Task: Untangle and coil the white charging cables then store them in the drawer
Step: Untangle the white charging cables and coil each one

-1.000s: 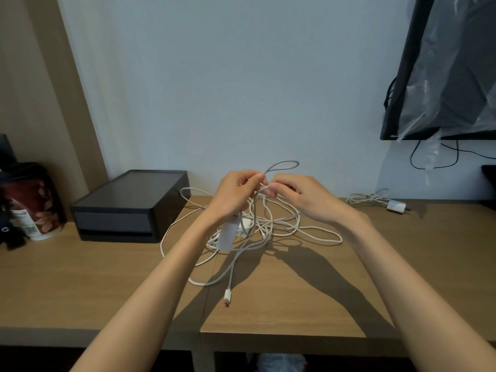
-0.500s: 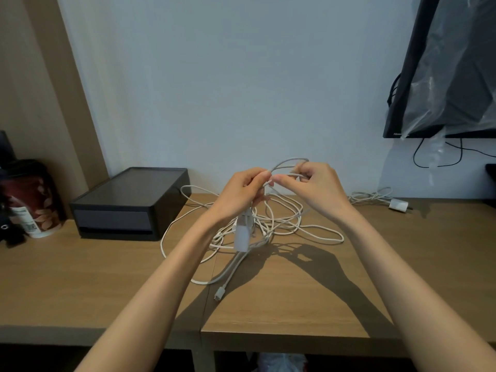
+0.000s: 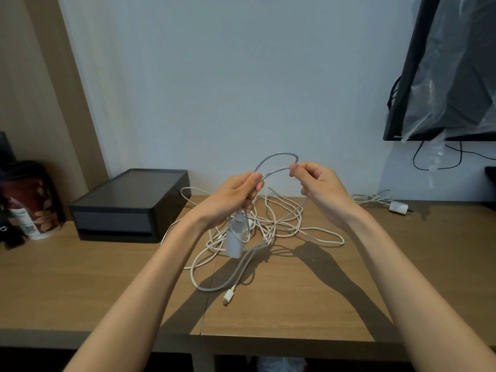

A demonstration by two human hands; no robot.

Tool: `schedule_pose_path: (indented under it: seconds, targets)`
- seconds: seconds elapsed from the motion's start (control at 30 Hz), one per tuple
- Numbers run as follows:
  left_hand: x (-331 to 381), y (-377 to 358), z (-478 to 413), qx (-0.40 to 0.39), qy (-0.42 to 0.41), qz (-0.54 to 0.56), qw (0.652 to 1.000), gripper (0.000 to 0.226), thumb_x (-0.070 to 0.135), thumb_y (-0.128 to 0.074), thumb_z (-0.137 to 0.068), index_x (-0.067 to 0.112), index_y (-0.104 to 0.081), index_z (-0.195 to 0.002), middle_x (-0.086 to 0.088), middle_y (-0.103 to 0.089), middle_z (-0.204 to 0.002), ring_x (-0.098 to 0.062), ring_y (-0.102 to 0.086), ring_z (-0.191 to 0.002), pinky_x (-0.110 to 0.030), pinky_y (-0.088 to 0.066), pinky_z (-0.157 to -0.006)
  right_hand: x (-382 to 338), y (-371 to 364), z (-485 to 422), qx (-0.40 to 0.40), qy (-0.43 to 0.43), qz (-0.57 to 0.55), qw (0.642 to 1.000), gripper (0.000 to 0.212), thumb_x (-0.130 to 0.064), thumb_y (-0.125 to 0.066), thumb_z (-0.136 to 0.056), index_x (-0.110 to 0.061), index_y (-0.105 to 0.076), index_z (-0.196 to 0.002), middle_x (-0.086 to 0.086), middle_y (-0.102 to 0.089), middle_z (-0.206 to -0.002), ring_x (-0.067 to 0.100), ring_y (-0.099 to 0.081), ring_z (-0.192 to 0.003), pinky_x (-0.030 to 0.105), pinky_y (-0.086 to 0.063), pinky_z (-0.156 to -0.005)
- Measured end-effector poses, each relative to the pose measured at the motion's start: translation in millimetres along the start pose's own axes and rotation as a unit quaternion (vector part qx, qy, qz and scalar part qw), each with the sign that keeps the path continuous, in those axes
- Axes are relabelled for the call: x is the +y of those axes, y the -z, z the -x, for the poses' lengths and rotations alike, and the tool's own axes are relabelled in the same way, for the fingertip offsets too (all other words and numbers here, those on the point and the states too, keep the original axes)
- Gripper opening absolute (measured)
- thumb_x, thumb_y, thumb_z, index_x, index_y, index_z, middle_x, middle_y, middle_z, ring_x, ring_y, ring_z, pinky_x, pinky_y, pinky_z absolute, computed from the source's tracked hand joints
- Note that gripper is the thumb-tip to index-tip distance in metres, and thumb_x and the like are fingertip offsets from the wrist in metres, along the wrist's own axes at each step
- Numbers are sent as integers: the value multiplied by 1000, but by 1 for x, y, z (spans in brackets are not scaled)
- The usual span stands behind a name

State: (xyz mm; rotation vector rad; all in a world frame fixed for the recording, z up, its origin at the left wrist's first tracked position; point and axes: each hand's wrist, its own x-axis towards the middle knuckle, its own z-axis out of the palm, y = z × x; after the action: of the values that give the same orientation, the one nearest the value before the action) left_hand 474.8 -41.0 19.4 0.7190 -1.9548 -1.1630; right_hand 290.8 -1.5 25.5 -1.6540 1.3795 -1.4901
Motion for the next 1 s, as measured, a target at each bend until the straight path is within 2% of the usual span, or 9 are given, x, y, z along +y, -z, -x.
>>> schedule_pose_path:
  seconds: [0.13,0.27,0.33,0.4,0.5,0.7,0.87,0.93,1.0]
  targets:
    - [-6,6,2,43,8,-71,996,31,31,-26,-103,13,-39,-82,3,-30,-67,-8,-29,-58,-20,-32,-56,1,4,5,-77,17,77,994,21,-24,-48,-99,-20,-65,-86,-5,-49,-73,9,-43,-65,17,-39,-62]
    - [-11,10,6,42,-11,-172,984,33,32,-22,-103,9,-38,-86,-1,-30,-70,-10,-28,-59,-20,-31,-58,11,7,2,-57,67,260,962,28,-29,-49,-98,-30,-62,-73,-2,-50,-81,10,-47,-78,24,-36,-69]
    - [-13,10,8,41,-21,-188,981,31,27,-23,-103,7,-42,-88,-4,-30,-70,-11,-28,-59,-18,-31,-56,13,6,1,-46,69,302,950,29,-31,-47,-98,-28,-61,-72,-2,-50,-78,10,-46,-74,28,-34,-67]
    - [-17,10,5,48,-5,-206,977,30,26,-27,-103,4,-46,-96,0,-36,-72,-9,-33,-61,-20,-34,-59,10,4,3,-51,61,278,957,32,-31,-44,-100,-23,-60,-74,-4,-49,-66,9,-41,-60,27,-31,-59]
    - [-23,10,-2,56,5,-239,969,25,24,-31,-103,7,-49,-105,6,-43,-78,-9,-41,-69,-24,-36,-65,0,0,2,-29,73,211,974,33,-29,-41,-101,-24,-58,-73,-6,-48,-64,8,-41,-59,25,-31,-58]
    - [-19,0,-12,86,-27,-162,983,26,24,-28,-103,17,-41,-82,3,-39,-72,-11,-35,-61,-30,-34,-61,-11,-7,-4,1,55,61,997,31,-27,-42,-101,-21,-61,-78,-8,-51,-66,8,-39,-60,23,-33,-60]
    - [-17,-8,-15,75,-43,-184,979,31,21,-26,-104,1,-47,-94,4,-65,-93,-17,-60,-98,-36,-44,-85,-9,-4,-6,14,40,37,998,32,-26,-42,-102,-21,-62,-78,-7,-53,-67,8,-41,-59,24,-34,-61]
    - [-18,-10,-14,61,-47,-169,983,26,22,-25,-104,10,-41,-87,4,-66,-79,-17,-66,-89,-37,-44,-84,-7,-4,-6,23,40,39,998,31,-25,-42,-101,-20,-62,-78,-8,-54,-67,1,-43,-56,21,-34,-61]
    - [-16,-13,-12,43,-41,-123,991,24,20,-25,-104,12,-37,-85,3,-52,-65,-11,-63,-65,-39,-47,-78,-7,-4,-5,37,45,44,997,30,-25,-42,-101,-18,-63,-81,-8,-56,-68,-4,-46,-55,20,-34,-62]
